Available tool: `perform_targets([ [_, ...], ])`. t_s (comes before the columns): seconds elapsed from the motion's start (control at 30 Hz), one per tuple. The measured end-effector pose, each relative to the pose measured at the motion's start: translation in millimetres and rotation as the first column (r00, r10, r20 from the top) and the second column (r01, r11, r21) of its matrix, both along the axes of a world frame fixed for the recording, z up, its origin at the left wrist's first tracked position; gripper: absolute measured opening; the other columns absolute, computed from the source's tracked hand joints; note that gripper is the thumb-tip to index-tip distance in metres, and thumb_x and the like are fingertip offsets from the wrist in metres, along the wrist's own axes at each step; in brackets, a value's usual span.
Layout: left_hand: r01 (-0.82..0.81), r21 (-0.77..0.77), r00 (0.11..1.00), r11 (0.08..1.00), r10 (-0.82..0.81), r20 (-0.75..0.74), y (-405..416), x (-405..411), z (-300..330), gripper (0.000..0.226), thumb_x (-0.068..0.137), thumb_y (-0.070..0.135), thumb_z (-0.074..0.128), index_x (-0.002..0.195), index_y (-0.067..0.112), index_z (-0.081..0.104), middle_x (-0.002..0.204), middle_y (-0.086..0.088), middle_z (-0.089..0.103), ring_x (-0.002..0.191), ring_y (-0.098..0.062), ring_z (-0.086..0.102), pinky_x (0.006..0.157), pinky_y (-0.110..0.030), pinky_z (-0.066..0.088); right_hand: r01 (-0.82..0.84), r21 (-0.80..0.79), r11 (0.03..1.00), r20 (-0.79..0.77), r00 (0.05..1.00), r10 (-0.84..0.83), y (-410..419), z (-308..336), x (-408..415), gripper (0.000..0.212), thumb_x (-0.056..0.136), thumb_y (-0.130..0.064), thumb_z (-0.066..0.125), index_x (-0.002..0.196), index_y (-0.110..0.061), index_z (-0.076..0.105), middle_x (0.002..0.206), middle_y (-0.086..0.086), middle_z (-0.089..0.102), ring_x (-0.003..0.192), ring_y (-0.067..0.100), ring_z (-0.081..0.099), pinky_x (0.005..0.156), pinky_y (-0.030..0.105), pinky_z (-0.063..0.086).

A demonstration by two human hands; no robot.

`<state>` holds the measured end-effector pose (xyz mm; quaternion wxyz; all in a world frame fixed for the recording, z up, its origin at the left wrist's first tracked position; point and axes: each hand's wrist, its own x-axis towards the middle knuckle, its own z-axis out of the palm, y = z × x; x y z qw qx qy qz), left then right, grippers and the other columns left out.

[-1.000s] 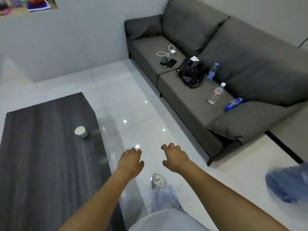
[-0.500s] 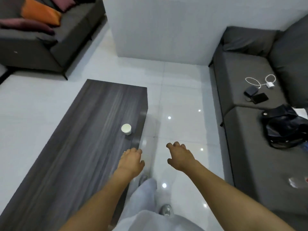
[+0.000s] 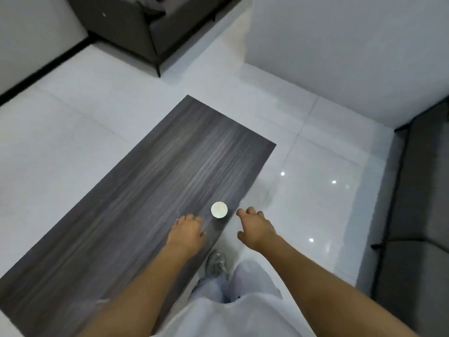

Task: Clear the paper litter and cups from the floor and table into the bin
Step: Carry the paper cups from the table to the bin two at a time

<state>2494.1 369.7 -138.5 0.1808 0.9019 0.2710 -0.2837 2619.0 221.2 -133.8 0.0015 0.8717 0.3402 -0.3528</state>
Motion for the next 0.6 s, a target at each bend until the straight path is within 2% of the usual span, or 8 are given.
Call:
perform_targets([
  [0.23,-0.208,-0.039,0.975,0.977,0.203,-0.095,27.0,17.3,-29.9,0.041,0.097,0.032,0.043,0.133,0.013,0.044,0.134,-0.01,0.047,0.126,-0.028,0.041,0.107,-0.037,0.033,-0.198,-0.056,0.979,-0.076,0.978,0.194,56.2,-49.4,44.6,0.055,0.093,-0.023,0.054,0.143,-0.018,0.031,0.136,0.01,0.041,0.122,0.03,0.042,0.098,0.038,0.043],
  [0.43,-0.355,-0.058,0.93,0.933,0.346,-0.123,34.6,27.2,-72.9,0.041,0.096,0.031,0.044,0.134,0.013,0.044,0.133,-0.01,0.047,0.125,-0.028,0.041,0.106,-0.037,0.033,-0.298,-0.075,0.952,-0.127,0.95,0.287,84.8,-114.3,60.5,0.057,0.091,-0.023,0.057,0.142,-0.02,0.031,0.137,0.008,0.038,0.123,0.03,0.039,0.097,0.037,0.041],
  [0.6,-0.467,-0.055,0.88,0.883,0.457,-0.131,34.8,21.7,-124.3,0.039,0.095,0.031,0.046,0.129,0.014,0.047,0.128,-0.01,0.049,0.12,-0.029,0.043,0.103,-0.036,0.034,-0.415,-0.078,0.906,-0.106,0.907,0.407,97.2,-174.6,53.3,0.058,0.089,-0.024,0.057,0.141,-0.022,0.031,0.141,0.009,0.034,0.124,0.031,0.036,0.098,0.04,0.04],
])
